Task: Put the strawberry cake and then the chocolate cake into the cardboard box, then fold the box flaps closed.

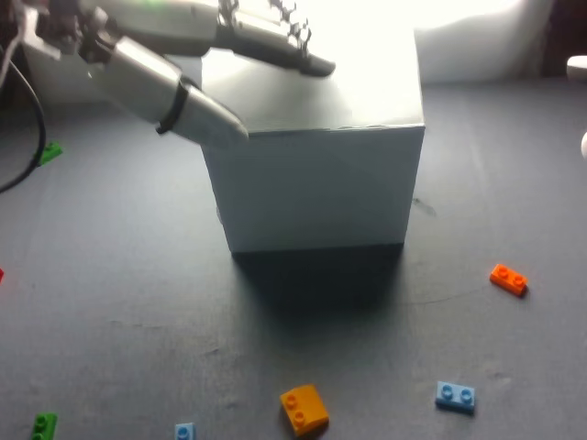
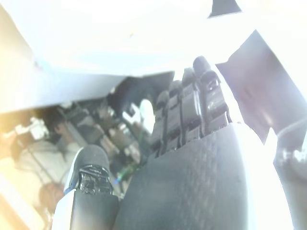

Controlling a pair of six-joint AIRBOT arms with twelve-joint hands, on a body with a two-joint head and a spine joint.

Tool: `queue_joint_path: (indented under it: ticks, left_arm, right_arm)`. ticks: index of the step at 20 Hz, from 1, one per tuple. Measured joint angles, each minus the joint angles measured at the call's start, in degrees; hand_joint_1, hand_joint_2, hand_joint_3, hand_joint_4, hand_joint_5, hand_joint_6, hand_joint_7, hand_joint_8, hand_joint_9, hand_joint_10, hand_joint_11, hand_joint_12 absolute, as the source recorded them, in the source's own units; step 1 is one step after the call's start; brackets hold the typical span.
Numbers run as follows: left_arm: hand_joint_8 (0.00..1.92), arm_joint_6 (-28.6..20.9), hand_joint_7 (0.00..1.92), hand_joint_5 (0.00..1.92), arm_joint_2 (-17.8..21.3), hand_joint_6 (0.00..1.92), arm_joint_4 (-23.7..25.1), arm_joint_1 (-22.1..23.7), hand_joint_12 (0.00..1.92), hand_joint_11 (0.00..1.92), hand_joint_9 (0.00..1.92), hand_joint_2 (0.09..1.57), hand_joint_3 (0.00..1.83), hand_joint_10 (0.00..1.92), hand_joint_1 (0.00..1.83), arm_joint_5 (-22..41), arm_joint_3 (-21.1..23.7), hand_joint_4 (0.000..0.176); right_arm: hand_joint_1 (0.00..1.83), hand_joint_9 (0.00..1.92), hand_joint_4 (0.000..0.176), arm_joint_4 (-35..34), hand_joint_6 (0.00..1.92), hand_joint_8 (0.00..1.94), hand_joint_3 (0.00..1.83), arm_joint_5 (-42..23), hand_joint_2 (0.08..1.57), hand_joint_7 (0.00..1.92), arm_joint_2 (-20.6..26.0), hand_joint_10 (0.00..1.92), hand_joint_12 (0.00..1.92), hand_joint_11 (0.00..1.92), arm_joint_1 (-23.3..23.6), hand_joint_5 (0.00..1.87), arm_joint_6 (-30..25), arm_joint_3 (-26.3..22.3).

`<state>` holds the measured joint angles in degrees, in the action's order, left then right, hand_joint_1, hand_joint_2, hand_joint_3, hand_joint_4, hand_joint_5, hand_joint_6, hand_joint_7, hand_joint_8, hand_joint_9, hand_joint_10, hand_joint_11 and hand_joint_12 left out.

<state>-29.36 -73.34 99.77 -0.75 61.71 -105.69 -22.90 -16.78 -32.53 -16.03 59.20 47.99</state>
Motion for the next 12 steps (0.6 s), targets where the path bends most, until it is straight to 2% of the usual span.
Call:
queue_joint_path:
  ticks: [2,3,6,12]
  left_arm:
    - [0.01,0.4,0.23,0.17,-0.8,0.02,-0.6,-1.9,0.73,0.0,0.22,1.27,0.0,0.02,0.0,-0.4,-1.0,0.0]
    - [0.01,0.5,0.24,0.18,-0.8,0.01,-1.5,-2.5,0.75,0.0,0.23,1.27,0.0,0.01,0.0,-0.7,-1.0,0.0]
    - [0.01,0.5,0.28,0.22,-0.8,0.01,-3.3,-3.7,0.81,0.0,0.25,1.27,0.0,0.01,0.0,-1.0,-0.9,0.003]
    - [0.01,0.5,0.32,0.26,-0.8,0.01,-3.0,-3.3,0.9,0.0,0.28,1.29,0.0,0.01,0.0,-1.0,-0.8,0.006]
  right_arm:
    - [0.0,0.16,0.0,0.0,0.01,0.01,0.0,0.0,1.26,0.19,0.0,0.01,0.41,0.0,0.0,0.14,0.0,0.0]
    - [0.0,0.16,0.0,0.0,0.0,0.0,0.0,0.0,1.25,0.19,0.0,0.01,0.39,0.0,0.0,0.13,0.0,0.0]
    - [0.0,0.2,0.0,0.0,0.0,0.0,0.0,0.0,1.25,0.22,0.0,0.01,0.5,0.0,0.0,0.15,0.0,0.0]
    - [0.0,0.22,0.0,0.0,0.0,0.0,0.0,0.0,1.24,0.23,-0.1,0.01,0.58,0.0,0.0,0.16,0.0,0.0]
